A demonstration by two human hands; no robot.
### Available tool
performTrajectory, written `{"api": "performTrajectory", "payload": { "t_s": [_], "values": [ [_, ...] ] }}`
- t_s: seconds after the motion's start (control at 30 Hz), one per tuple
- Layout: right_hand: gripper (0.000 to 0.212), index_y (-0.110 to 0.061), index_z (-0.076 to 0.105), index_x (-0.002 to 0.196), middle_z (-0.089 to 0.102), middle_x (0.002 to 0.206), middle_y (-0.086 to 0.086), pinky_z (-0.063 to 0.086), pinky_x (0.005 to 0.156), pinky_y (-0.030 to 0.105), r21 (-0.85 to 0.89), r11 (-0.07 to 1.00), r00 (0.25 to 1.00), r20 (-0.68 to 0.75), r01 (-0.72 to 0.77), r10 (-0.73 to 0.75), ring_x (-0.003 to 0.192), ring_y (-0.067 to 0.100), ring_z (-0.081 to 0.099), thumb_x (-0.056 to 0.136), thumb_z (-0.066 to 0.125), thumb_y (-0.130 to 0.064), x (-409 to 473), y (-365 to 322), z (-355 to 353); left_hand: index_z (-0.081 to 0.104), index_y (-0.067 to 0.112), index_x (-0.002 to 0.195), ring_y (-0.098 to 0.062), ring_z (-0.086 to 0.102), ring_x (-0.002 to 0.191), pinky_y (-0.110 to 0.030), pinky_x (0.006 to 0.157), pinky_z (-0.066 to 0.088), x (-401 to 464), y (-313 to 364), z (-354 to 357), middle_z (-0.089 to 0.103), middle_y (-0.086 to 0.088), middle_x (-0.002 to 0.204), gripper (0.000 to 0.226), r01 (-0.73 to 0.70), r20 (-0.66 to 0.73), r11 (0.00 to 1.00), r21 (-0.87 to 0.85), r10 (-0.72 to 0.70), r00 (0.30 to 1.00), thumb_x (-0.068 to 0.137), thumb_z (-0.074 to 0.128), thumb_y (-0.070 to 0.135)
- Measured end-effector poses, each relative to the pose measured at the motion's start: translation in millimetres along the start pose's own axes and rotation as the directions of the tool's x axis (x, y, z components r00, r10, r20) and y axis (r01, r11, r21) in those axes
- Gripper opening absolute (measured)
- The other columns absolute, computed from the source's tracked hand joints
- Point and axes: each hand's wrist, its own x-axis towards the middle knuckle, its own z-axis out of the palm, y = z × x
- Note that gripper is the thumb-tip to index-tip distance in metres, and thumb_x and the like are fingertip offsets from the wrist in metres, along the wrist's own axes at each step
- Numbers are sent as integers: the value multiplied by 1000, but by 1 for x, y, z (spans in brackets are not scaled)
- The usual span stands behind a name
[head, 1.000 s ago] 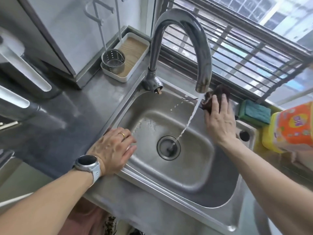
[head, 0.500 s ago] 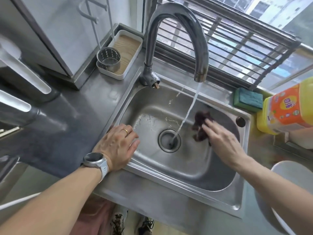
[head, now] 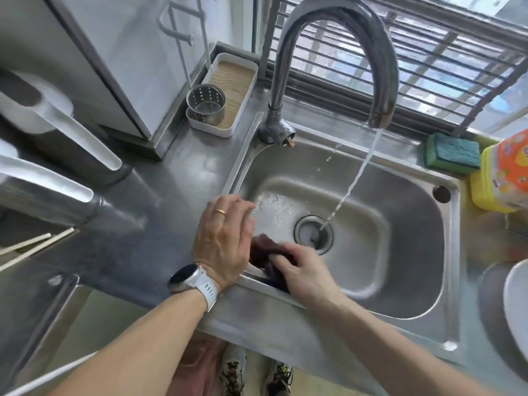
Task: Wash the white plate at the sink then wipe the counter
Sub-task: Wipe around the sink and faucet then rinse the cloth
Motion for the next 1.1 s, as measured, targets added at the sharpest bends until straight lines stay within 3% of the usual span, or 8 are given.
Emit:
{"api": "performTrajectory", "payload": {
  "t_s": [0.13, 0.27, 0.4, 0.53, 0.7, 0.87, 0.97, 1.1],
  "values": [
    [39, -11, 51, 136, 62, 128, 18, 46, 102, 42, 306, 952, 988, -140, -22, 68, 117, 32, 59, 99, 49, -24, 76, -80, 57, 65, 7, 116, -30, 53, 110, -38, 102, 38, 12, -15, -28, 59, -12, 118, 27, 148, -248, 984, -97, -168, 954, 100, 46, 18],
    [57, 8, 15, 154, 14, 158, 36, 27, 116, 52, 227, 952, 925, -273, -204, 264, 143, 51, 25, 105, 34, -12, 165, -123, 21, 64, 2, 116, -26, 50, 111, -19, 103, 31, 26, -29, -55, 60, -18, 116, 26, 163, -338, 981, -107, -191, 922, 101, 46, 12],
    [45, 8, 38, 141, 32, 149, 32, 36, 108, 54, 67, 997, 951, -303, -46, 65, 133, 48, 38, 102, 41, -12, 127, -104, 47, 64, 0, 117, -33, 51, 116, -36, 107, 38, 38, -33, -65, 60, -19, 119, 24, 175, -357, 978, -114, -204, 912, 102, 47, 9],
    [32, -9, 52, 118, 61, 121, 23, 47, 82, 48, -239, 969, 990, -110, 61, -90, 105, 44, 60, 106, 30, -30, 35, -35, 81, 63, 3, 118, -33, 51, 115, -41, 104, 38, 43, -19, -54, 60, -18, 119, 28, 161, -333, 978, -132, -197, 922, 104, 44, 17],
    [39, -26, 55, 104, 65, 103, 1, 50, 71, 42, -603, 783, 980, -9, 152, -197, 91, 30, 63, 103, 22, -48, -22, 43, 14, 63, 5, 117, -34, 53, 113, -52, 101, 41, 40, 7, -25, 61, -17, 118, 27, 77, -220, 992, -100, -98, 971, 103, 44, 18],
    [36, -17, 66, 100, 62, 100, 4, 51, 72, 48, -895, 443, 966, -64, 55, -250, 89, 31, 59, 102, 33, -31, -99, 141, -86, 63, 3, 114, -38, 55, 110, -56, 100, 42, 38, 20, -10, 61, -19, 115, 22, 61, -190, 990, -125, -84, 978, 101, 47, 11],
    [43, -18, 66, 106, 63, 107, 7, 45, 85, 48, -888, 459, 964, -127, -5, -235, 99, 32, 56, 105, 25, -34, -95, 135, -79, 64, 3, 114, -38, 54, 111, -53, 101, 41, 41, 23, -9, 62, -19, 115, 21, 85, -197, 990, -116, -107, 975, 100, 48, 10],
    [34, -14, 62, 117, 60, 113, 10, 45, 83, 47, -741, 635, 913, -76, 218, -402, 100, 34, 56, 101, 38, -32, -50, 55, 24, 63, 5, 115, -35, 51, 111, -46, 101, 36, 42, 26, -3, 61, -19, 116, 23, 52, -200, 994, -99, -71, 977, 101, 47, 13]
  ]
}}
